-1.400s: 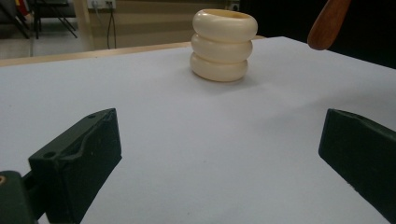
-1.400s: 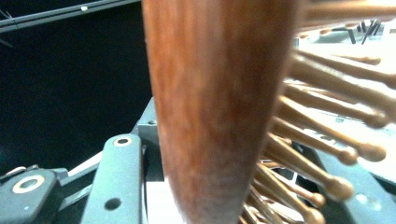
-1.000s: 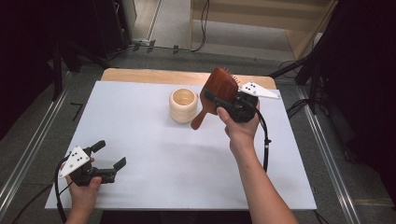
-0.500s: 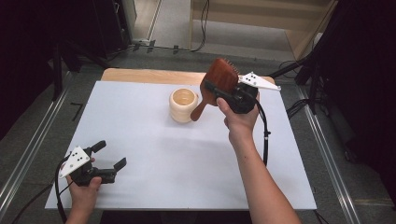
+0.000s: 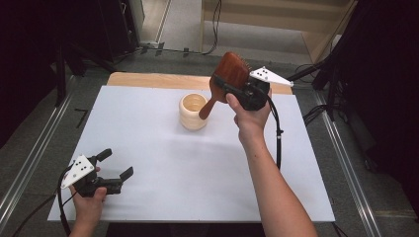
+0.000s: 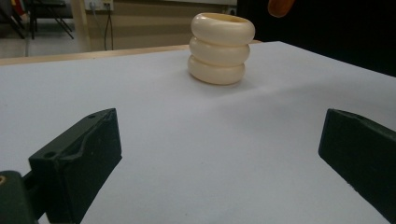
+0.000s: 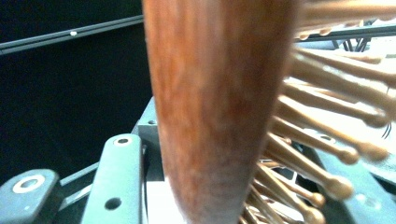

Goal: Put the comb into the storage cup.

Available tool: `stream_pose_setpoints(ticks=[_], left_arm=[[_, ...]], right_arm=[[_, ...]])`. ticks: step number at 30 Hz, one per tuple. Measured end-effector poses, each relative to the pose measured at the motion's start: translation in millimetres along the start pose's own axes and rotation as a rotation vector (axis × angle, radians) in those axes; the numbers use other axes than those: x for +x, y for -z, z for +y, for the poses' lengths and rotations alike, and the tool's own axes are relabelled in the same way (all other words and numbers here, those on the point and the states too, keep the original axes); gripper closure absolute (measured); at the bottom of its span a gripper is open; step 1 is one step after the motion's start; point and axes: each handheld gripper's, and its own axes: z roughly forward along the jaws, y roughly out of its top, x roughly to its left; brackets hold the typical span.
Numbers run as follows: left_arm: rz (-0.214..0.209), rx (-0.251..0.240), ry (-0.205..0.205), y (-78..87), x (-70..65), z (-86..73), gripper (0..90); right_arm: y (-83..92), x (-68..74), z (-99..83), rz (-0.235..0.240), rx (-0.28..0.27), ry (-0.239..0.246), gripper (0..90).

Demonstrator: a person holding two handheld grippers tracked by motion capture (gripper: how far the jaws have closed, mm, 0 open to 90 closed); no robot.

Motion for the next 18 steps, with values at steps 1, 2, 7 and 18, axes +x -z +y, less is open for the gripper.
stream_pose_setpoints(ticks=[1, 2, 7, 18], left_arm=[[0.000, -0.001, 0.001, -0.1, 0.1, 0.0, 0.0], [-0.002, -0.002, 0.001, -0.1, 0.2, 0.0, 0.0], [-0.004, -0.003, 0.003, 0.0, 0.2, -0.1, 0.0], [-0.008, -0.008, 0.006, 0.3, 0.6, -0.2, 0.0]], right_arm=[[-1.6, 0.3, 0.6, -0.001, -0.002, -0.002, 50.2], [-3.1, 0.1, 1.4, 0.000, -0.002, -0.001, 50.2], [-11.8, 0.8, 5.1, -0.008, -0.002, 0.005, 50.1], [-31.2, -3.4, 5.5, -0.025, -0.003, 0.005, 50.1]])
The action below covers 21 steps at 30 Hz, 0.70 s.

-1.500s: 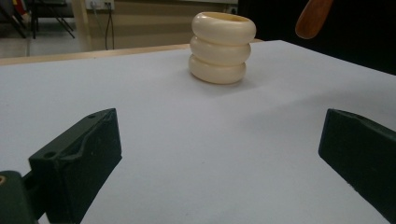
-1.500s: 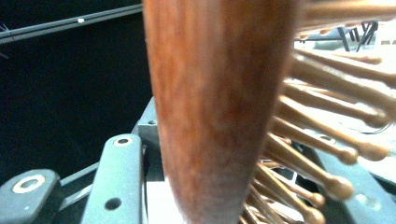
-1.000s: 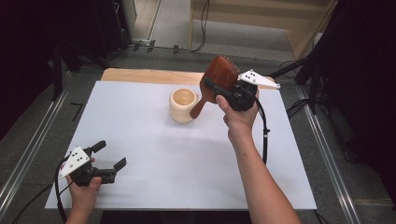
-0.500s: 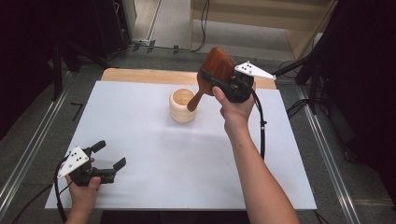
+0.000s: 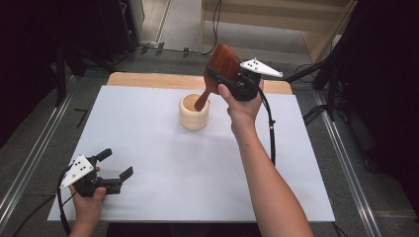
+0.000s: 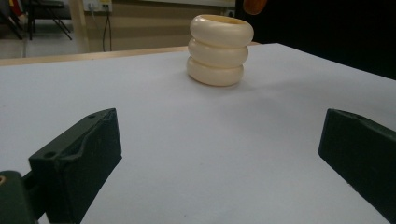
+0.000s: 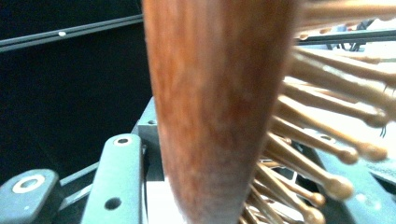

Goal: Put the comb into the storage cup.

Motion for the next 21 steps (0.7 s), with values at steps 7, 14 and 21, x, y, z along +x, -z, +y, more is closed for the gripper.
stream_pose_setpoints(ticks=[7, 14, 21], left_arm=[[-0.003, 0.000, 0.000, 0.3, 0.5, 0.1, 0.0], [0.001, -0.006, -0.005, 0.9, 0.2, 0.2, 0.0], [0.006, -0.015, 0.000, 1.4, 0.4, 0.2, 0.1]], right_arm=[[-15.0, -3.9, -5.8, -0.021, 0.003, 0.004, 50.1], [-28.5, -7.4, -14.4, -0.030, 0.014, 0.007, 50.1], [-40.4, -9.8, -23.2, -0.022, 0.009, 0.010, 50.0]])
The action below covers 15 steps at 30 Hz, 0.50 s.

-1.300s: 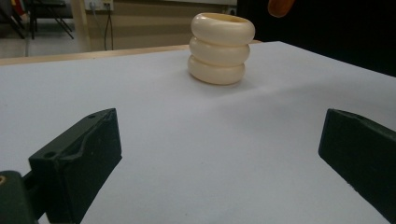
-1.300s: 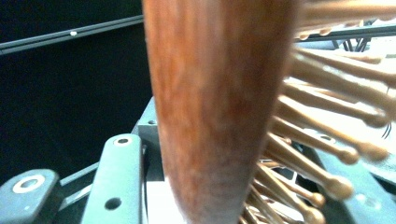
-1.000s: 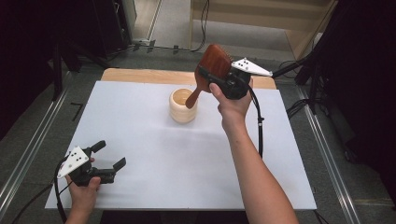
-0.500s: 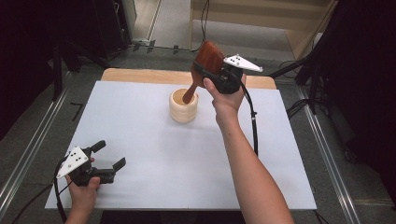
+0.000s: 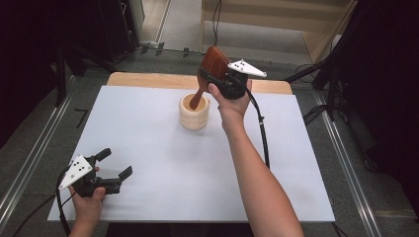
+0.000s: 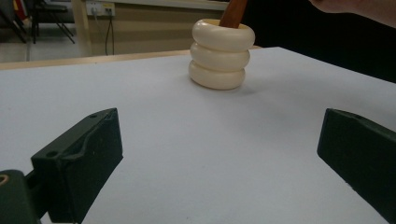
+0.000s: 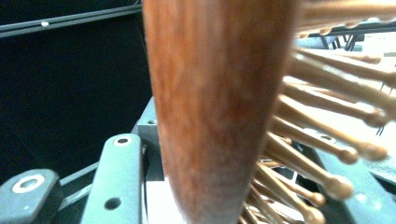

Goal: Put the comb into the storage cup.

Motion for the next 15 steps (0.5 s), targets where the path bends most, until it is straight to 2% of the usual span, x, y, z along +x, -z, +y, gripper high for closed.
stream_pose_setpoints(ticks=[15], left_arm=[[-0.002, 0.004, 0.003, -0.9, 0.5, 0.1, 0.0]], right_arm=[[-21.8, -2.4, -20.2, -0.025, 0.048, 0.001, 50.0]])
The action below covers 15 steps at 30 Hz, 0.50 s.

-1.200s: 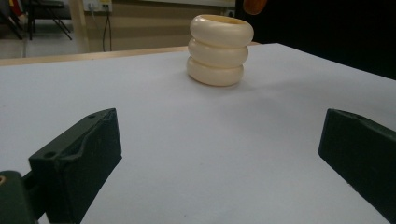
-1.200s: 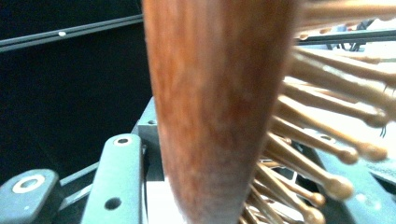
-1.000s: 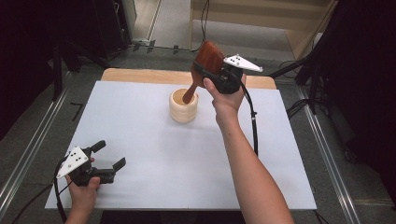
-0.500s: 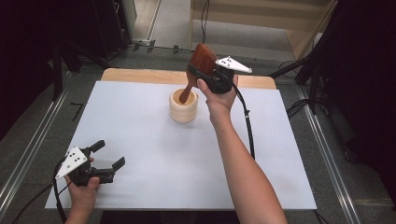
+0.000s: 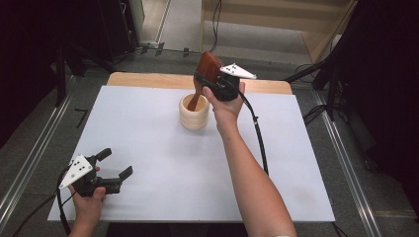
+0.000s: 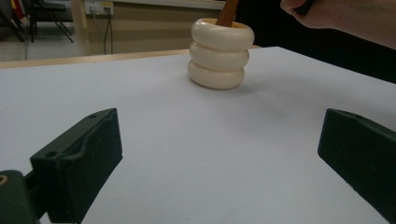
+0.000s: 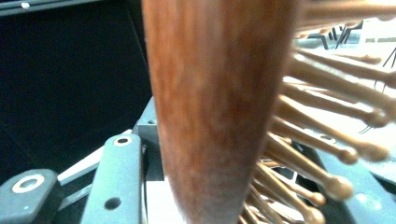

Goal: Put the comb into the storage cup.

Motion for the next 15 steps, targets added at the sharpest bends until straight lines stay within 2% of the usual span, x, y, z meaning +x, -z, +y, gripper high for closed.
stream_pose_setpoints(ticks=[4, 15], left_arm=[[0.000, -0.001, -0.002, 0.0, 0.0, 0.0, 0.0], [-0.010, 0.007, -0.003, -1.0, -0.4, 0.1, 0.0]], right_arm=[[-5.5, -0.3, -6.5, -0.010, 0.019, 0.005, 50.0], [-17.1, -3.2, -28.4, -0.019, 0.050, -0.031, 50.0]])
